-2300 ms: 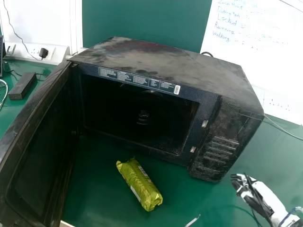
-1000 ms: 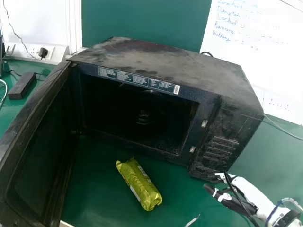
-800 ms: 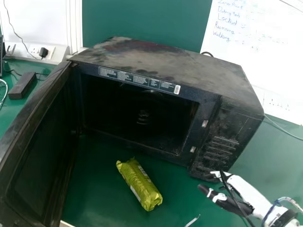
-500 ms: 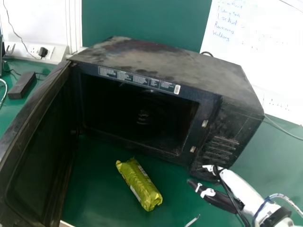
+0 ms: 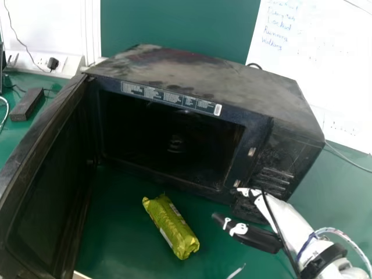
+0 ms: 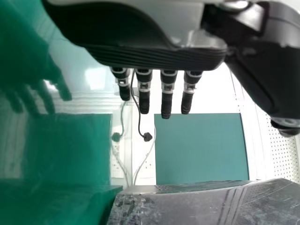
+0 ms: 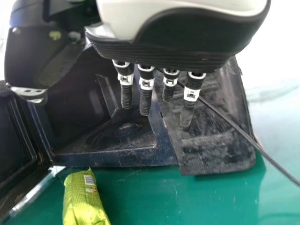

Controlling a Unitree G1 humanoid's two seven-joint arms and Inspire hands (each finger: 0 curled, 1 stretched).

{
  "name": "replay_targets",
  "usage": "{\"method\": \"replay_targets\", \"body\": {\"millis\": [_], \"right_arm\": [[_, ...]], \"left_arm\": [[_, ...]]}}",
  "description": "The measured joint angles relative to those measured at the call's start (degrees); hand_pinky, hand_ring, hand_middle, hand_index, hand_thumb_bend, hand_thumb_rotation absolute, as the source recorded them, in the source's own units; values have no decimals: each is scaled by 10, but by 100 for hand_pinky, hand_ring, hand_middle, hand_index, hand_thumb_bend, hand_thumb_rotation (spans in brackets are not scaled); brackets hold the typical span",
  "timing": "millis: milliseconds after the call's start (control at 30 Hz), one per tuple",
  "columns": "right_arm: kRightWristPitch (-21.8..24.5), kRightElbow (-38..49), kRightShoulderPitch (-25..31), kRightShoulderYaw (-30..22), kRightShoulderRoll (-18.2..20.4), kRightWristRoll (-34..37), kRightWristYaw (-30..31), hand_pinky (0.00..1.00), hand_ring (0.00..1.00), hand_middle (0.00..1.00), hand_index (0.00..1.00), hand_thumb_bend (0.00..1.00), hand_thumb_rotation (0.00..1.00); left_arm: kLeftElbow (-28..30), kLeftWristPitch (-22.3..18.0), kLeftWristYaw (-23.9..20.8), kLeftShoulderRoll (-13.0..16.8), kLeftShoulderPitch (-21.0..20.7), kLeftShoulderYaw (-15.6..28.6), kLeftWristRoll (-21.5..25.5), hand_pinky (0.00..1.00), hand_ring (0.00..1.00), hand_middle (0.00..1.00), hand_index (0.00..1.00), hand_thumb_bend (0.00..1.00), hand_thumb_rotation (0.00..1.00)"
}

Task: Put biscuit inside oven

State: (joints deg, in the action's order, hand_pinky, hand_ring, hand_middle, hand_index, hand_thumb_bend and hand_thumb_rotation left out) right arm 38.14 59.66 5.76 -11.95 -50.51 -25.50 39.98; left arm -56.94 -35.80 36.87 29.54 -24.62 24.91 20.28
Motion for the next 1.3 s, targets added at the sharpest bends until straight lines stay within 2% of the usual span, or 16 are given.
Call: {"method": "replay_targets", "body": {"millis": [133, 367, 533, 733, 933, 1033, 1300], "right_arm": [[1, 0, -33, 38, 16, -45, 18, 81, 90, 94, 96, 88, 61], [5, 1, -88, 103, 35, -133, 72, 83, 90, 93, 94, 92, 65], [15, 1, -132, 169, 46, -204, 120, 81, 89, 92, 92, 95, 69], [16, -1, -165, 224, 85, -286, 162, 82, 89, 91, 93, 98, 69], [-21, -9, -181, 253, 137, -354, 197, 81, 88, 91, 92, 98, 69], [-40, -12, -181, 260, 168, -388, 218, 81, 88, 91, 92, 97, 66], [-117, -28, -181, 276, 259, -492, 269, 82, 89, 92, 94, 100, 66]], "left_arm": [[0, 0, -1, 0, 0, 0, 0, 94, 93, 93, 94, 52, 100], [0, -1, 7, 1, 0, 0, 1, 94, 93, 93, 94, 51, 100], [-1, -1, 7, 1, -1, 0, 1, 94, 93, 93, 94, 51, 100], [-1, -1, 9, 1, -1, 1, 1, 93, 93, 93, 94, 49, 100], [-1, -1, 10, 1, -2, 2, 1, 92, 92, 93, 94, 50, 100], [-1, -2, 7, 1, -3, 2, 0, 92, 92, 92, 93, 51, 100], [-2, -6, 9, 1, -3, 2, 0, 92, 92, 92, 93, 49, 100]]}}
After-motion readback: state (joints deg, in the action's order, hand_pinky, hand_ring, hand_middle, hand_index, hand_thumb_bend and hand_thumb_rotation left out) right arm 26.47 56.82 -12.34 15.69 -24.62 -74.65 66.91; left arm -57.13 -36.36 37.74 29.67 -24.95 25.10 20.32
